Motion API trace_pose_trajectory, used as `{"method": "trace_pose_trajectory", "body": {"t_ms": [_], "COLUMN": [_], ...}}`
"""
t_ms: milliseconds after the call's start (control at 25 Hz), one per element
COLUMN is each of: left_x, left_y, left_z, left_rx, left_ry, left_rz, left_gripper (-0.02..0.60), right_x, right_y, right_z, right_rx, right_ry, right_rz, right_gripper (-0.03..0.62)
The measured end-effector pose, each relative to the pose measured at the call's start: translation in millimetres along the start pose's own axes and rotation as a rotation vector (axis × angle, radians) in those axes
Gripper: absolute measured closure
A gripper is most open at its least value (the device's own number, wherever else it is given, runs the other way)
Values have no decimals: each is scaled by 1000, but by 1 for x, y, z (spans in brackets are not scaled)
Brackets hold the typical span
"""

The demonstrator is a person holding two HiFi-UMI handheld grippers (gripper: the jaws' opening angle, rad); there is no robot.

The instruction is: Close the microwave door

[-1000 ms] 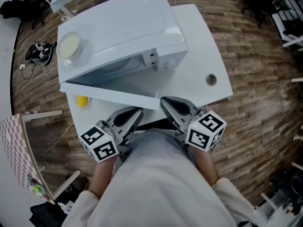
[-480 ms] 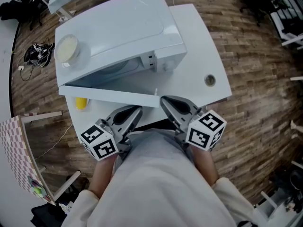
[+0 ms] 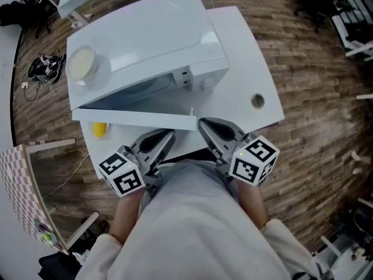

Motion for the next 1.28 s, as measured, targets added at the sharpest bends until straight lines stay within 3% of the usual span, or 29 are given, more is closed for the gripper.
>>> {"method": "trace_pose_trajectory", "body": {"t_ms": [1280], "left_x": [-11], "left_y": [14], "left_z": [-14], "left_rx": [18], "left_ry": [-9], "left_rz": [3], "left_gripper": [566], "right_x": [-10], "right_y": [-7], "right_z": [-15], "right_rx": [16], "right_ry": [7], "right_rz": [1], "right_gripper": [572]}}
Point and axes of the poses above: the fingertips, and each gripper's own axes: x backward along the fingers, y to its left, z out of its underside, the point moved 2 cm from there along x, backward along the fingers, and after that the axes turned 6 degrees about z, right-handed, at the moved point
